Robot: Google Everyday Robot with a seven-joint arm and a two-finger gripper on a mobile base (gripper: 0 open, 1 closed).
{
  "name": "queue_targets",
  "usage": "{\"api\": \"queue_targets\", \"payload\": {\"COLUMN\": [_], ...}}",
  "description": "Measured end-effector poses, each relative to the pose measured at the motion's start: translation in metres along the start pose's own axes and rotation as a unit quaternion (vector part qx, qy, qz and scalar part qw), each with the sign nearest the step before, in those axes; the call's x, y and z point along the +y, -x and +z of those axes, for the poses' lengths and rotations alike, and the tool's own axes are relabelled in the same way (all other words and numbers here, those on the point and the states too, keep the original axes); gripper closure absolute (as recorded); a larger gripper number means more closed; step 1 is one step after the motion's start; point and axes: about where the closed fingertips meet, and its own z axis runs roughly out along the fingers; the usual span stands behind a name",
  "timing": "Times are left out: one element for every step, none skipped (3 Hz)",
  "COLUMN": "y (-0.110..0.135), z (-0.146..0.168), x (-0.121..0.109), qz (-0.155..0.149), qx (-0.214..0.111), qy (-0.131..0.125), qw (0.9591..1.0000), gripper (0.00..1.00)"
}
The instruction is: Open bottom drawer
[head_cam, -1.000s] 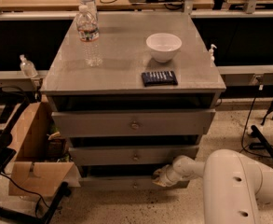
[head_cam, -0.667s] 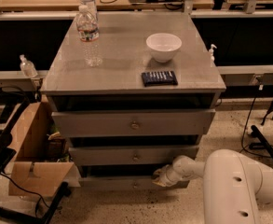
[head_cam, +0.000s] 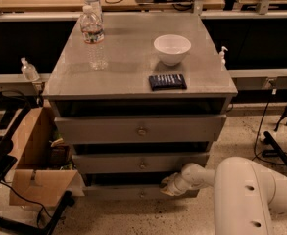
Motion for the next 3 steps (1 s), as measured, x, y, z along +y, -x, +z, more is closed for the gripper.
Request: {"api": "queue_targets", "payload": {"y": [0.0, 0.0, 0.0003], "z": [0.0, 0.0, -0.0004], "x": [0.0, 0.0001, 0.0], "qz": [0.0, 0.0, 0.0], "qx": [0.0, 0.0, 0.0], "qy": [0.0, 0.0, 0.0], "qw": [1.0, 1.0, 1.0], "gripper": [0.59, 0.28, 0.0]}}
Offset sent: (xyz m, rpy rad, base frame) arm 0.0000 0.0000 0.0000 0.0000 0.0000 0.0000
